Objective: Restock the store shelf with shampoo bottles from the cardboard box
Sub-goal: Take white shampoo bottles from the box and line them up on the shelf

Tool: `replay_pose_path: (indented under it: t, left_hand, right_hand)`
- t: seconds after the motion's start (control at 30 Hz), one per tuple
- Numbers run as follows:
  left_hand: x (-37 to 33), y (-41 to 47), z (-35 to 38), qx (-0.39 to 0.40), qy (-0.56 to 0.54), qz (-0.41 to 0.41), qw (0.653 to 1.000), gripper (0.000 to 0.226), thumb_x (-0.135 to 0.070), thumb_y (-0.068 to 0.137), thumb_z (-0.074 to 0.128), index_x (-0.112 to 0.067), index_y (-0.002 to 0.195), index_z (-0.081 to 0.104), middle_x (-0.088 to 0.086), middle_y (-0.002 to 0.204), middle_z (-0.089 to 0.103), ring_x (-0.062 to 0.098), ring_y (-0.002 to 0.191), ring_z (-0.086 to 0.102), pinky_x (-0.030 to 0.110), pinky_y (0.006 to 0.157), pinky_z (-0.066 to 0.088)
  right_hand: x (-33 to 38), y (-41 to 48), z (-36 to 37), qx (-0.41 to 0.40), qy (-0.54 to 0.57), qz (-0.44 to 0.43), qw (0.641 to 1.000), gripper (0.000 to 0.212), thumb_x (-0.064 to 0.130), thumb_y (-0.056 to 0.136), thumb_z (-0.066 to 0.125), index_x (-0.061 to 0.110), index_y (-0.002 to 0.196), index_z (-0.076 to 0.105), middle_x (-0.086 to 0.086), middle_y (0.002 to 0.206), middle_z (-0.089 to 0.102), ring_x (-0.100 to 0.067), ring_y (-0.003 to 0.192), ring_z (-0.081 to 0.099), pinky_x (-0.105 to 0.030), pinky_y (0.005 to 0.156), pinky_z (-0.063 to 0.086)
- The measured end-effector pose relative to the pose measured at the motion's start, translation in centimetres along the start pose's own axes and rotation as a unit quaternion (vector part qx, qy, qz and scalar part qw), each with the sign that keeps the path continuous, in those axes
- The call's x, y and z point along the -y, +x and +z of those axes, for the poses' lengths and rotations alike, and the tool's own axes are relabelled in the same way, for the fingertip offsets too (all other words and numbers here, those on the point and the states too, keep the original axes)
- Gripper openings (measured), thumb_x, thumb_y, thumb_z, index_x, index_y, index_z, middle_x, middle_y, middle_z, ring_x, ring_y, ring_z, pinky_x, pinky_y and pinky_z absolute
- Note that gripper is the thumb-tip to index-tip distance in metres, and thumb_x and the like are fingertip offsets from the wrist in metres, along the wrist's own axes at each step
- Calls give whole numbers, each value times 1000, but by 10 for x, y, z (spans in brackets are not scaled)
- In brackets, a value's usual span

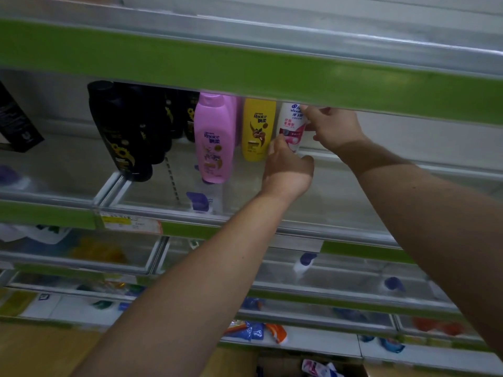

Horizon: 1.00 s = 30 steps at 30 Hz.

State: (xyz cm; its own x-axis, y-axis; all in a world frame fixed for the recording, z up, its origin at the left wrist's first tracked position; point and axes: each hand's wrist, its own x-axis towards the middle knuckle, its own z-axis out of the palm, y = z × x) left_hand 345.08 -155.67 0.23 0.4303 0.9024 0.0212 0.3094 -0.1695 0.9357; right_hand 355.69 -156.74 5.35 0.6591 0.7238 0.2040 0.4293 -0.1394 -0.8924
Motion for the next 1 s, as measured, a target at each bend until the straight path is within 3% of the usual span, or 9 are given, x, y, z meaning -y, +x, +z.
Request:
replay_pose_path:
  t: [0.13, 0.23, 0.3, 0.4, 0.6, 0.73, 0.9, 1.0]
  left_hand:
    - [-3, -4, 1, 9, 0, -7, 1000, 73, -30, 73, 58, -14, 142, 43, 7, 143, 48, 30, 123, 53, 43, 102, 47]
    - [-5, -7, 2, 10, 3, -9, 1000, 69, -29, 73, 58, -15, 140, 45, 6, 140, 50, 29, 123, 53, 43, 102, 47]
    - [-6, -10, 2, 14, 7, -8, 1000, 63, -27, 76, 59, -18, 137, 48, 5, 136, 53, 28, 120, 54, 42, 101, 48]
    - [-8, -16, 1, 14, 16, 1, 1000, 58, -25, 82, 59, -20, 139, 49, 5, 139, 51, 27, 123, 52, 38, 103, 45]
    - [-20, -53, 10, 3, 30, 21, 999, 41, -27, 91, 57, -24, 132, 55, 2, 138, 52, 22, 123, 51, 29, 99, 43]
    - [-37, -96, 24, -15, 9, 57, 998, 39, -24, 89, 59, -21, 128, 59, 0, 131, 58, 17, 118, 55, 31, 101, 45]
    - [-50, -172, 59, -50, 21, 81, 995, 38, -21, 90, 59, -21, 128, 58, -4, 126, 59, 12, 114, 55, 27, 98, 43]
    - [-48, -224, 86, -65, 15, 87, 994, 35, -18, 90, 61, -21, 125, 58, -5, 124, 59, 9, 111, 55, 26, 98, 44]
  right_hand:
    - [0, 0, -1, -1, -33, -9, 999, 19, 27, 97, 63, 10, 102, 69, -7, 94, 70, -18, 79, 69, -10, 48, 43]
    - [-6, 1, -5, -2, -69, 10, 998, 23, 42, 92, 62, 21, 88, 70, -9, 96, 75, -26, 91, 72, -37, 74, 57]
    - [-10, -6, -11, -4, -88, 18, 996, 32, 50, 87, 64, 22, 99, 72, -5, 101, 75, -23, 95, 72, -42, 86, 55]
    - [-16, -24, -23, -8, -95, 17, 995, 38, 49, 82, 68, 20, 107, 73, -2, 98, 75, -21, 93, 72, -40, 90, 57]
    - [-31, -73, -67, -11, -71, 41, 997, 19, 41, 84, 69, 24, 92, 74, -2, 87, 76, -22, 83, 73, -41, 81, 56]
    - [-37, -112, -114, -24, -22, 61, 998, 11, 30, 91, 69, 21, 96, 73, -2, 91, 75, -20, 83, 73, -33, 73, 55]
    - [-55, -170, -181, -24, 23, 49, 998, 21, 19, 94, 65, 4, 109, 70, -13, 94, 71, -20, 74, 67, -13, 54, 48]
    - [-75, -210, -222, -16, 45, 44, 998, 14, 19, 93, 67, 12, 105, 71, -12, 90, 72, -16, 70, 68, -19, 59, 50]
